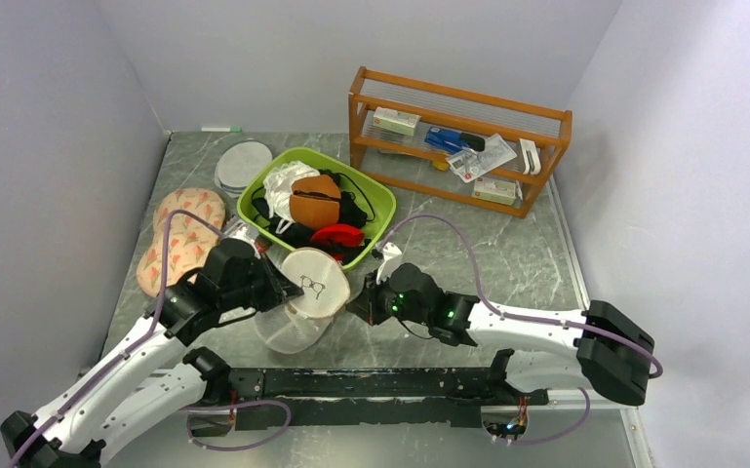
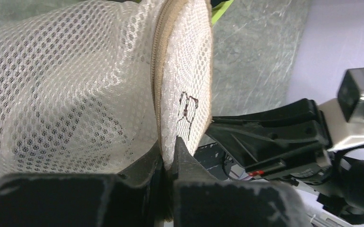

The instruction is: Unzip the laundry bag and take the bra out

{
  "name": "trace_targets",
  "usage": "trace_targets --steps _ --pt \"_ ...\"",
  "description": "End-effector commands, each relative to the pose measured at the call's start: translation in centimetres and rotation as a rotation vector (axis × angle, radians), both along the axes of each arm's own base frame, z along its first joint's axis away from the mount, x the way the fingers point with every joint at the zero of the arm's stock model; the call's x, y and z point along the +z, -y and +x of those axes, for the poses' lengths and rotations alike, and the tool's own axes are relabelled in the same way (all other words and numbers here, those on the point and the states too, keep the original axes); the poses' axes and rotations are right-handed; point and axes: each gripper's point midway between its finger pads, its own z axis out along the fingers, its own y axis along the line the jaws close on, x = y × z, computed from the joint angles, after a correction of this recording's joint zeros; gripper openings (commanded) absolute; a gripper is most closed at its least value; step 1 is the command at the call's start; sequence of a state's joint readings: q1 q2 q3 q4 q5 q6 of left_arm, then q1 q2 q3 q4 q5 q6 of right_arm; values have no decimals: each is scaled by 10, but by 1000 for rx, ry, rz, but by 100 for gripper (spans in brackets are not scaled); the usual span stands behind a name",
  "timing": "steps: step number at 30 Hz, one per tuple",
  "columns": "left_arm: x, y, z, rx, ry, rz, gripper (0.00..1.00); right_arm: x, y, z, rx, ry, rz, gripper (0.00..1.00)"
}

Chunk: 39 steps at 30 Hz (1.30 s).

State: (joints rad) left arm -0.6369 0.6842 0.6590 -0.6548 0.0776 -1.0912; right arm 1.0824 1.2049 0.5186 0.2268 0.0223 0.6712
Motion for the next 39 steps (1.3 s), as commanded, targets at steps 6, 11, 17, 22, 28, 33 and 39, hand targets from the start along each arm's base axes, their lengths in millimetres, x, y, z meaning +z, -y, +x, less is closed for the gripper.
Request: trace_targets --steps 6,11,17,22,28,33,39 --pt "18 1 9 -95 88 93 49 22 -3 -1 61 78 47 0" --pt "30 -7 13 -107 139 159 74 33 -4 1 57 97 58 0" --pt "56 -21 24 -113 248 253 99 48 -1 9 35 141 40 0" --pt "83 -36 36 -104 316 375 100 53 2 13 14 155 22 0" --pt "104 -37 49 -167 372 471 100 52 0 11 18 142 39 0" --pt "103 -11 51 -327 400 446 100 54 1 11 9 142 45 0" --pt "86 38 33 -627 440 349 89 57 4 15 -8 149 31 0"
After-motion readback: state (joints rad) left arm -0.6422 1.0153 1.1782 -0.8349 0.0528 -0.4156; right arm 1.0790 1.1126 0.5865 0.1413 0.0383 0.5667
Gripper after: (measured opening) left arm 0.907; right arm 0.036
